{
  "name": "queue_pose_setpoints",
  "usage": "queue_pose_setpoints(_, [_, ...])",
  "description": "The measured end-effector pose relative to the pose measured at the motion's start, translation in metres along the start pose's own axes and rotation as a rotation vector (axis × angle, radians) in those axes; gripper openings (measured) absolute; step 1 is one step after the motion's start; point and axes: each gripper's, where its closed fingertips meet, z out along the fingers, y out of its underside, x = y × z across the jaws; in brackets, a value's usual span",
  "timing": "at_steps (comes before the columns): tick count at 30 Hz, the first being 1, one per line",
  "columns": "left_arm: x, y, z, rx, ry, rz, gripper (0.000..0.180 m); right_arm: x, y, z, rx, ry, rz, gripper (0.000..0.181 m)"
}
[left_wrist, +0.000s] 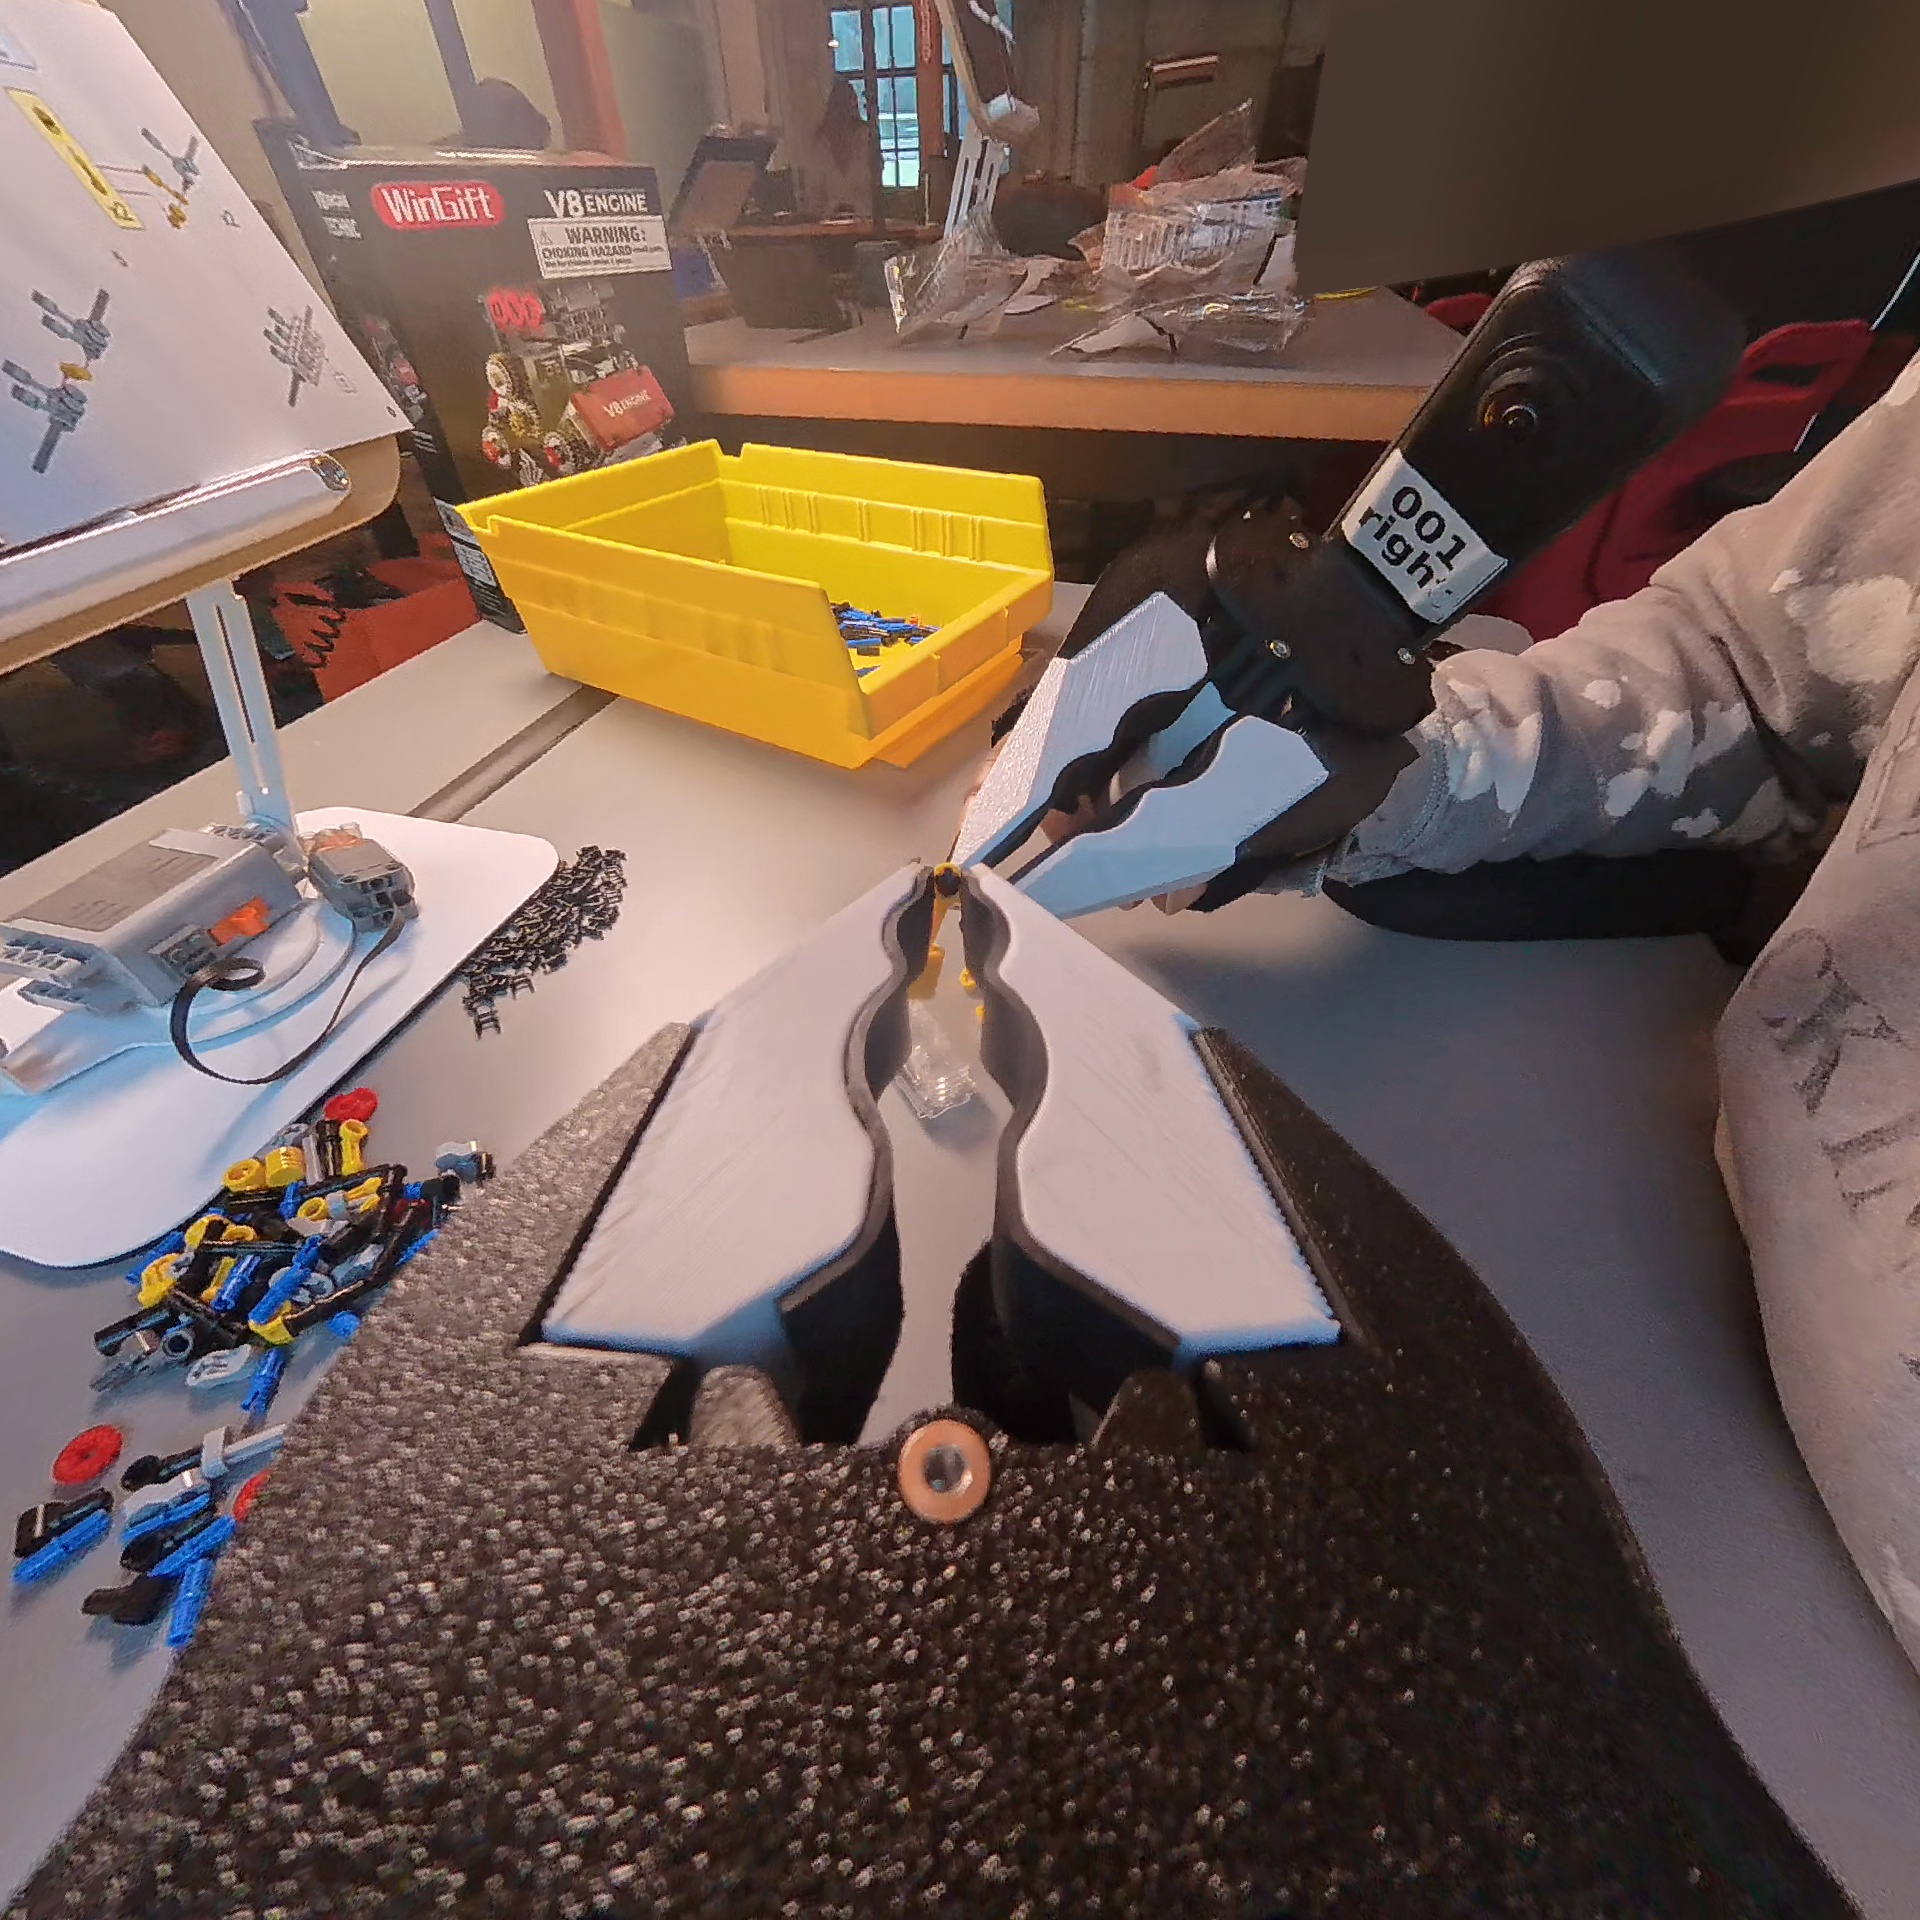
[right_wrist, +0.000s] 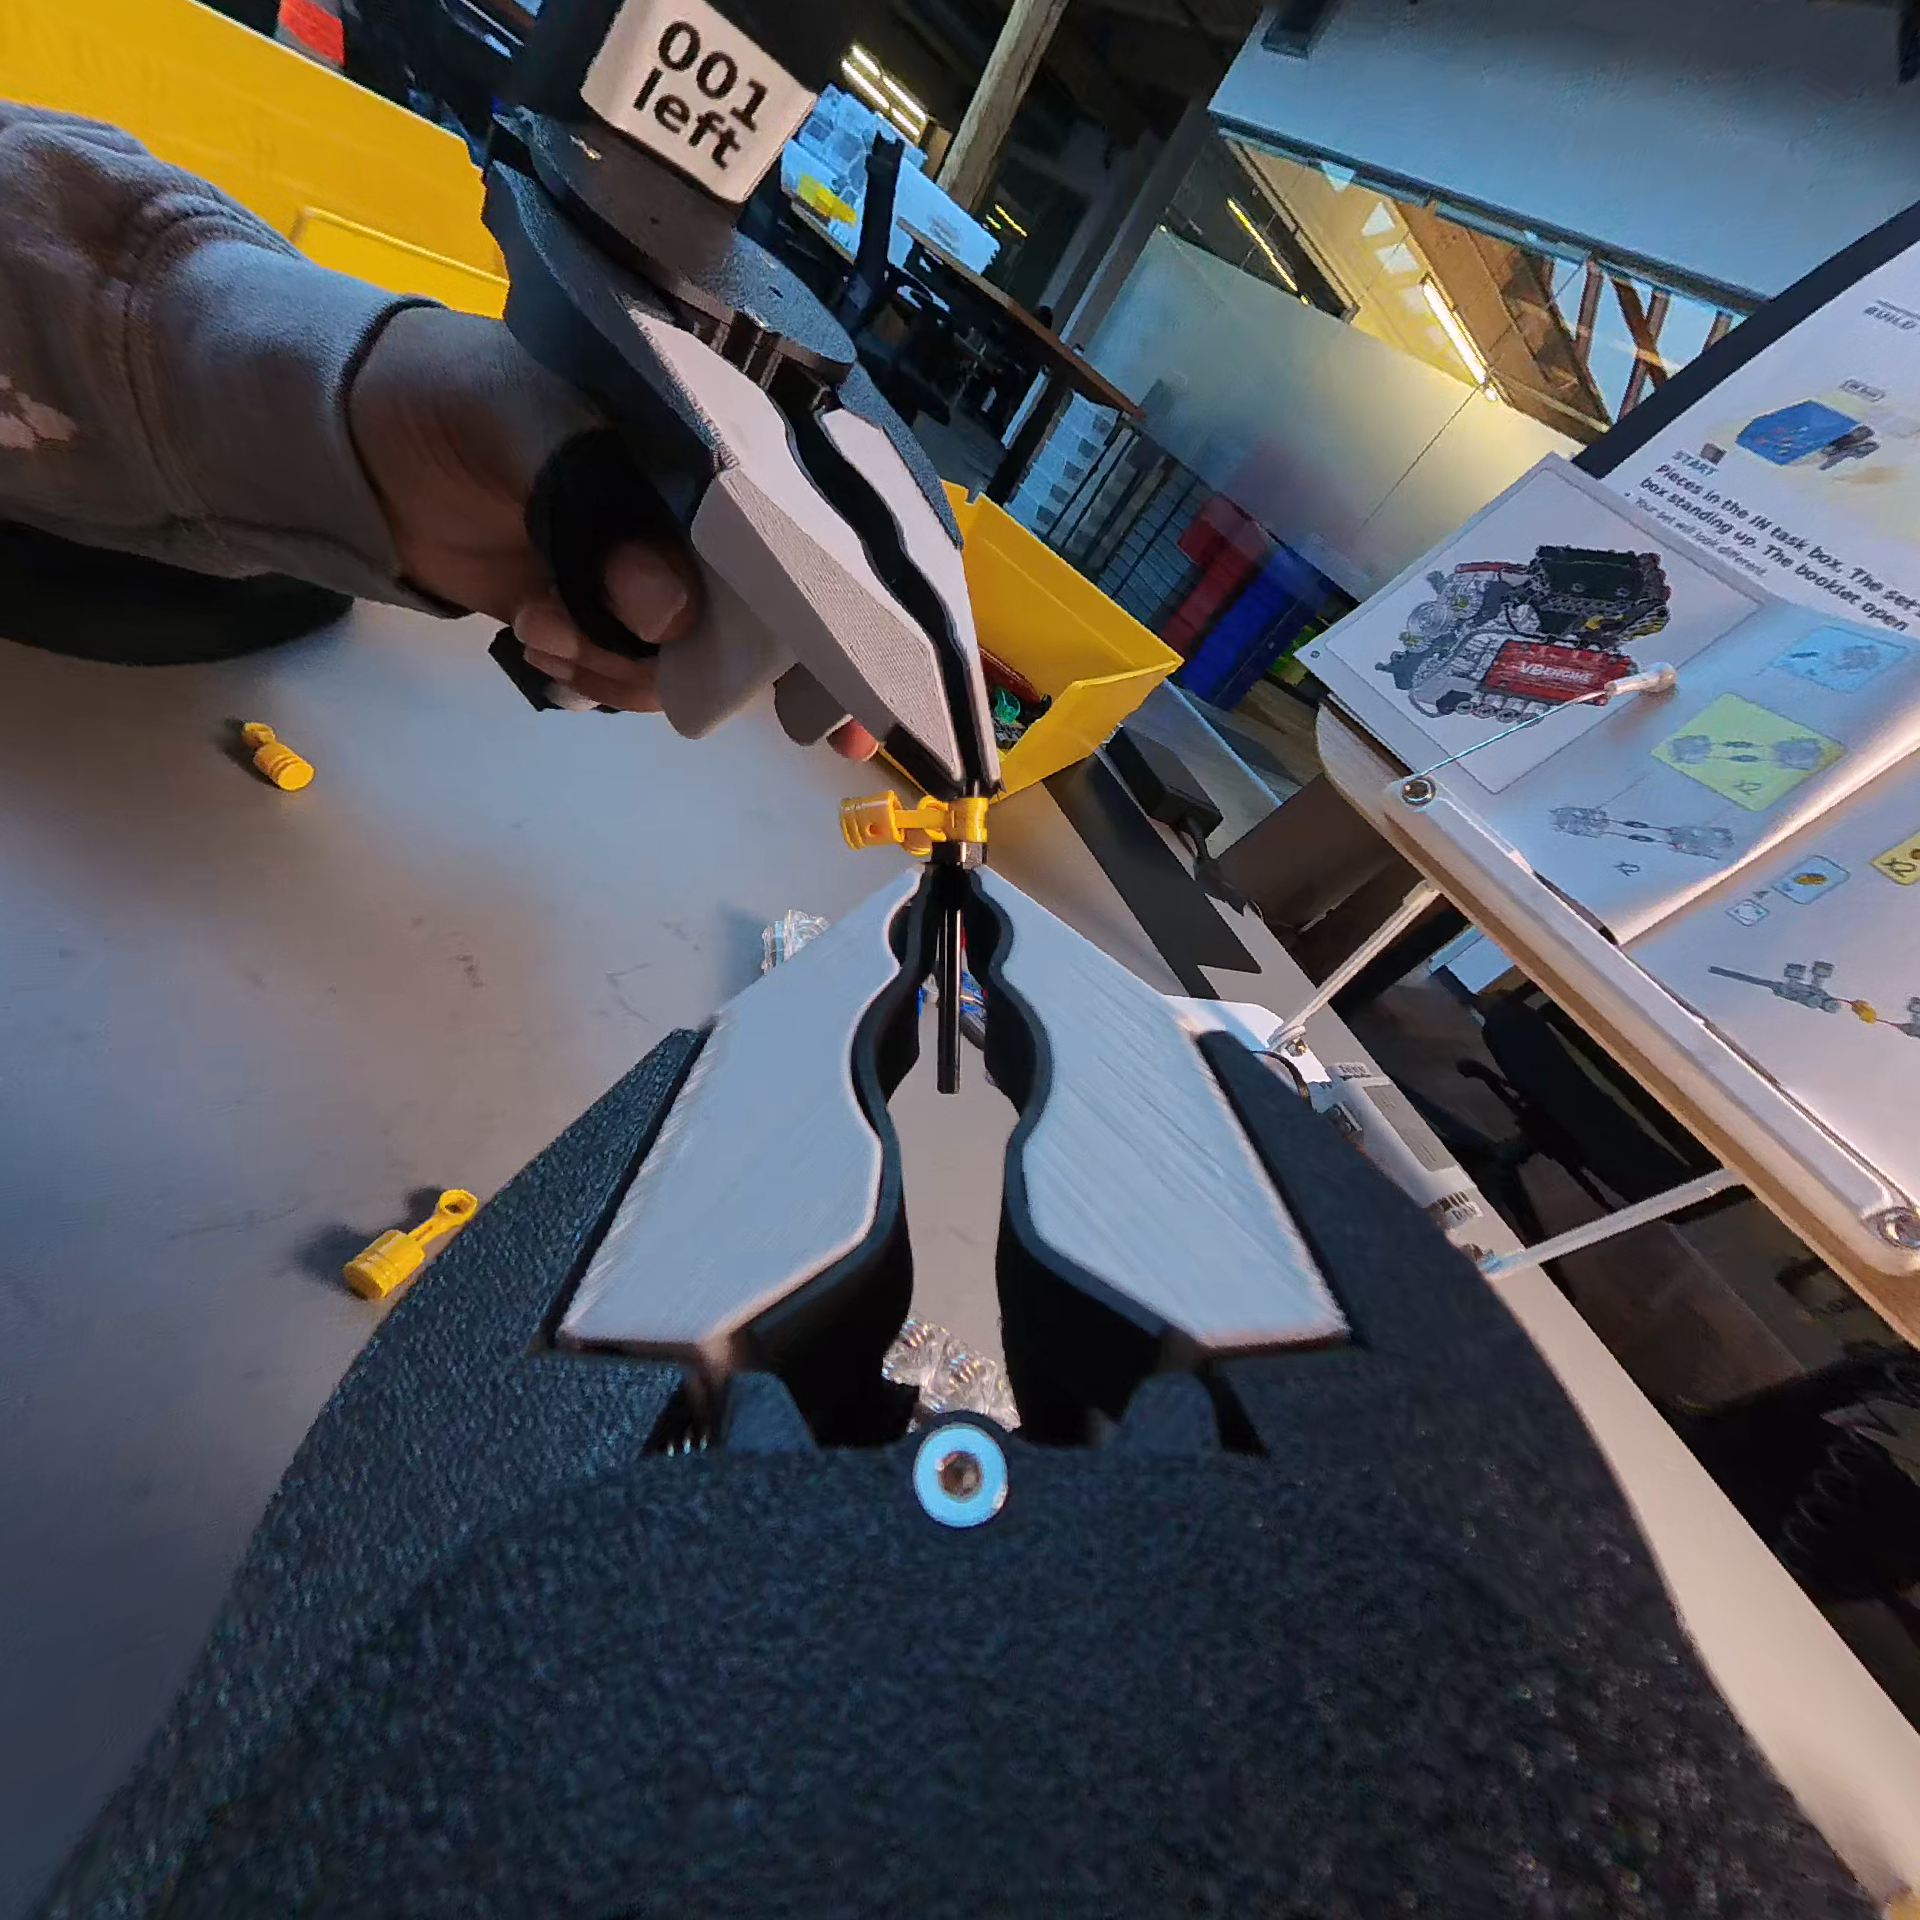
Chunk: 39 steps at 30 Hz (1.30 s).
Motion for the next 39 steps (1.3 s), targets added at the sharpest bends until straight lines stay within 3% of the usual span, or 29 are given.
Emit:
queue_pose_setpoints(12, [0.009,-0.017,-0.006,0.095,0.052,-0.006,0.001,0.004,-0.018,-0.007,0.090,0.017,0.022,0.005])
queue_pose_setpoints(24, [0.009,-0.018,-0.008,0.096,0.071,-0.024,0.001,0.001,-0.014,-0.005,0.077,-0.004,0.020,0.003])
queue_pose_setpoints(30, [0.008,-0.026,-0.010,0.135,0.066,-0.063,0.006,0.004,-0.020,-0.006,0.132,-0.030,0.157,0.003])
queue_pose_setpoints(35, [-0.018,-0.034,-0.026,0.219,-0.012,-0.131,0.011,0.017,-0.016,-0.010,0.149,-0.007,0.228,0.003])
queue_pose_setpoints(39, [-0.043,-0.017,-0.036,0.183,-0.090,-0.149,0.014,0.029,-0.006,-0.013,0.124,0.028,0.203,0.003])
